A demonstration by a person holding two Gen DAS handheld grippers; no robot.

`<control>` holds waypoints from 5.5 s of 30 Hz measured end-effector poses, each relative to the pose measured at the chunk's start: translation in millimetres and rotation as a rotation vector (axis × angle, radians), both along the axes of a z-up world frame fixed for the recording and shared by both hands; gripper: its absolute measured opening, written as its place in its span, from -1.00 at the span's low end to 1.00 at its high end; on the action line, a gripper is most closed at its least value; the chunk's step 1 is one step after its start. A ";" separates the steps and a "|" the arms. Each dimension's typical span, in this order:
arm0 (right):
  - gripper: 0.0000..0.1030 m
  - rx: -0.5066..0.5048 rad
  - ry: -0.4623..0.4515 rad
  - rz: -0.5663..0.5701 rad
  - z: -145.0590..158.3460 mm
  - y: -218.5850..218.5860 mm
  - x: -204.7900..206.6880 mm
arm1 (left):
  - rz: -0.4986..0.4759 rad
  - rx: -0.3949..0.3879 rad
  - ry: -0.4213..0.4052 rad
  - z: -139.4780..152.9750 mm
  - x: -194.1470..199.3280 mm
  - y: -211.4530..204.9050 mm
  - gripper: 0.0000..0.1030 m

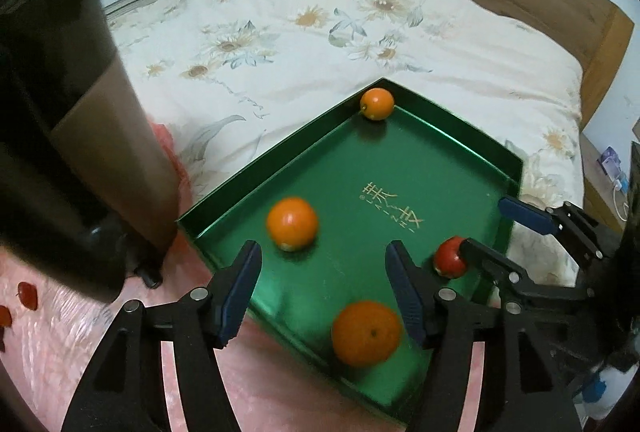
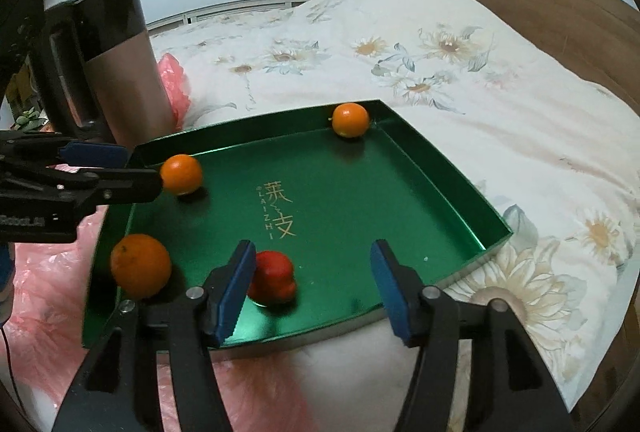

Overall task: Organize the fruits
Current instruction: 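Carry the orange and apple to the green tray and release both, then grasp a dark plum with the left tool while the right tool grasps a red apple, then carry the plum and apple toward the green tray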

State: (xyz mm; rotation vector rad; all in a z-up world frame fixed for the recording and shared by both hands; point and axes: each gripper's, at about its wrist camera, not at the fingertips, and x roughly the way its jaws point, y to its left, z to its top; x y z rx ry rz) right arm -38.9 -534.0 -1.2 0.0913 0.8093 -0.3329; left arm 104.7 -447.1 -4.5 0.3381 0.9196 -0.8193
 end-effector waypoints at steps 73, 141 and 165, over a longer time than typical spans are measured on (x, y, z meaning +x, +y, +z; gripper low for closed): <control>0.52 0.031 0.139 0.915 -41.3 452.4 311.9 | 0.599 0.074 0.059 -58.2 185.2 474.0 -0.15; -0.25 0.185 0.076 0.684 15.5 333.6 92.5 | 0.557 -0.037 -0.017 25.2 17.3 442.6 -0.56; -0.25 0.159 -0.024 0.209 18.1 66.3 -7.5 | 0.199 -0.066 0.068 17.9 -32.4 196.5 -0.56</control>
